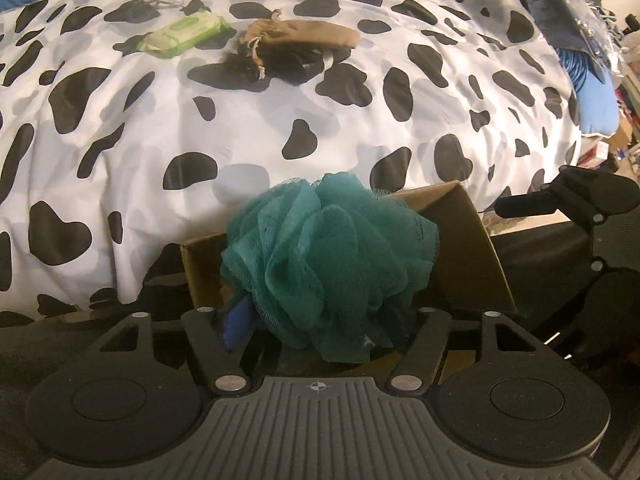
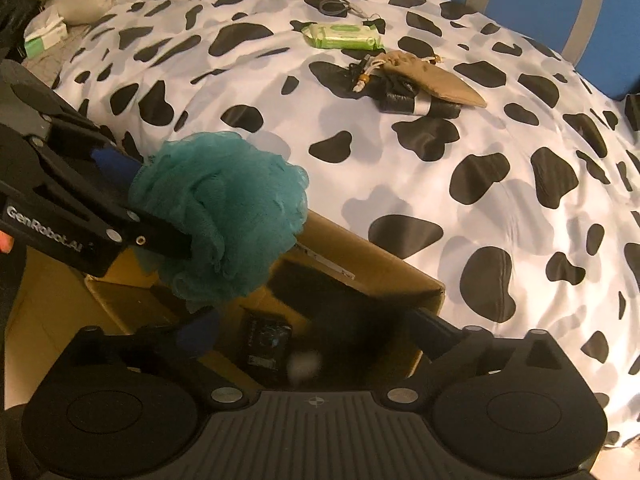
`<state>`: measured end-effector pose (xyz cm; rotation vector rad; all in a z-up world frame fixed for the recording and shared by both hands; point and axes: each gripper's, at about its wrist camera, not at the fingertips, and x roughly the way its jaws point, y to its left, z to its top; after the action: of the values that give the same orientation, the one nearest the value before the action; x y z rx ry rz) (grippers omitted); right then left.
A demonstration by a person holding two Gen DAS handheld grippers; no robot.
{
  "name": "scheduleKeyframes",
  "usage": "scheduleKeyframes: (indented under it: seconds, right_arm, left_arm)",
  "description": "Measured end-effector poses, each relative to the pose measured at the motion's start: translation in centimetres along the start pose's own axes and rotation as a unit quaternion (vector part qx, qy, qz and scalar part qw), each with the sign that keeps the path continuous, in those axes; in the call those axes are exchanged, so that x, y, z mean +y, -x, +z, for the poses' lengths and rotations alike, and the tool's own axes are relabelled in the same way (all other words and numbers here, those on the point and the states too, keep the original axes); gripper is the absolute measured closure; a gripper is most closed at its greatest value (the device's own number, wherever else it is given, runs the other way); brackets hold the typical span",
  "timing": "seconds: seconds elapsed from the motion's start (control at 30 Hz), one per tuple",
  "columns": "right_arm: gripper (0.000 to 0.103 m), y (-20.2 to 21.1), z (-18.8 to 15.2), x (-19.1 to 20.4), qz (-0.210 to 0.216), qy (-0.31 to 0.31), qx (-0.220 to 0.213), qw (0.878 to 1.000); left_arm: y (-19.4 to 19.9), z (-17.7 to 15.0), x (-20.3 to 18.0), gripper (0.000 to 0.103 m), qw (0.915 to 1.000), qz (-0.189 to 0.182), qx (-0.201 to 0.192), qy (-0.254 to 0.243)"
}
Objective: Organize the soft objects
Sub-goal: 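Open both grippers to drop the pouf and grey case into the box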
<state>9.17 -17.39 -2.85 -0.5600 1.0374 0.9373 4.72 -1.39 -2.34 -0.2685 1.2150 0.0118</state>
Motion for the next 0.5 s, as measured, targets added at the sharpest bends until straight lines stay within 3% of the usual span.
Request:
scheduleKeyframes:
  seconds: [0.13, 0.23, 0.37, 0.5]
  right_arm:
    - [0.0, 0.0, 0.1, 0.0, -0.001, -0.001, 0.0, 1.0]
    - [0.0, 0.1, 0.1, -0.2, 0.002, -0.006, -0.003, 1.0]
    - [0.0, 0.4, 0.2, -0.2, 0.009, -0.004, -0.008, 1.0]
    - [0.0, 0.5, 0.3, -0.1, 0.009, -0.004, -0.012, 1.0]
  left_arm:
    - [0.0, 0.2, 0.0, 0.031, 1.0, -0.004, -0.002, 0.002]
    - [0.4, 0.3, 0.2, 0.021, 0.9993, -0.036, -0.009, 0.007]
    - [1.1, 0.5, 0.4, 0.021, 0.9968, -0.07, -0.035, 0.018]
    - [1.9, 0.5, 0.0, 0.021, 0.9953, -0.071, -0.063, 0.019]
